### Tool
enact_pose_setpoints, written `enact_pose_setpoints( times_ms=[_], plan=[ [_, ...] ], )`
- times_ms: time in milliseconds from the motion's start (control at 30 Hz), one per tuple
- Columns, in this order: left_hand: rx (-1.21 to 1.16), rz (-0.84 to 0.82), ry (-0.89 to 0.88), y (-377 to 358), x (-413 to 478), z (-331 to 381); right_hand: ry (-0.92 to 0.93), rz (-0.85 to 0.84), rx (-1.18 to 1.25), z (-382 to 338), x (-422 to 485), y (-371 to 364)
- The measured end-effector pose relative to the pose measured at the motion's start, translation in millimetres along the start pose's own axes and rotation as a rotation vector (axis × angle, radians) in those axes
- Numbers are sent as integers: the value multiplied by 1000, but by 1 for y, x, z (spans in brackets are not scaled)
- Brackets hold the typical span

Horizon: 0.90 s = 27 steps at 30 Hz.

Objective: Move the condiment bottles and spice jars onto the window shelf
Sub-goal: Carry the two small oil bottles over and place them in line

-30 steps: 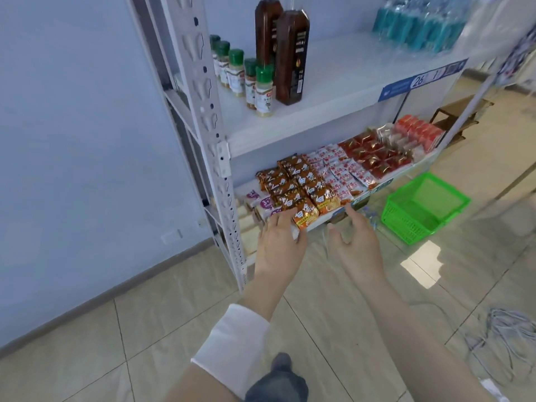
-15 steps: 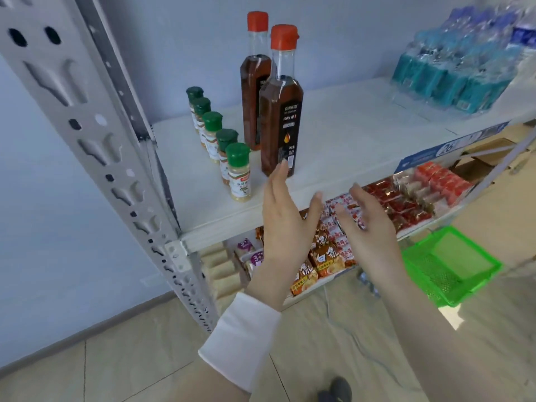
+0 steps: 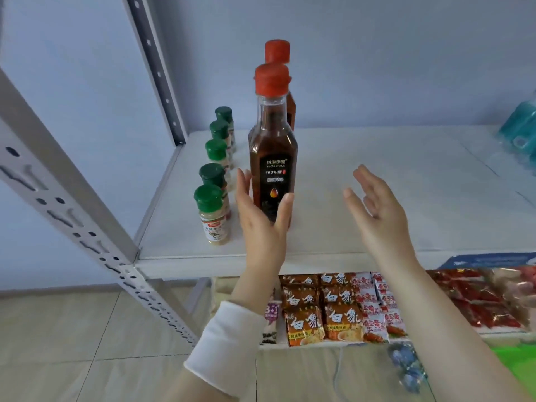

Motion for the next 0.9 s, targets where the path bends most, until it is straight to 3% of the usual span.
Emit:
enact_pose_setpoints(
  times_ms=[200, 400, 700, 900],
  plan=[
    [-31, 100, 27, -5, 16, -12, -7, -79, 174, 22, 71, -41],
    [-94, 60, 36, -3, 26, -7, 10, -250, 209, 34, 114, -83],
    [-98, 50, 67, -4, 34, -2, 3, -362, 419, 43, 148, -117],
    [-155, 206, 152, -10, 28, 0, 13, -431, 497, 48, 153, -120]
  ],
)
Point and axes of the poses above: each hand's wrist, its own x-axis towards the middle knuckle, its own y-axis out of the back of the hand, z = x × y, the point moved 4 cm from there along x, towards the middle knuckle, and after that the axes turned 12 degrees about y, right-handed, at the moved point
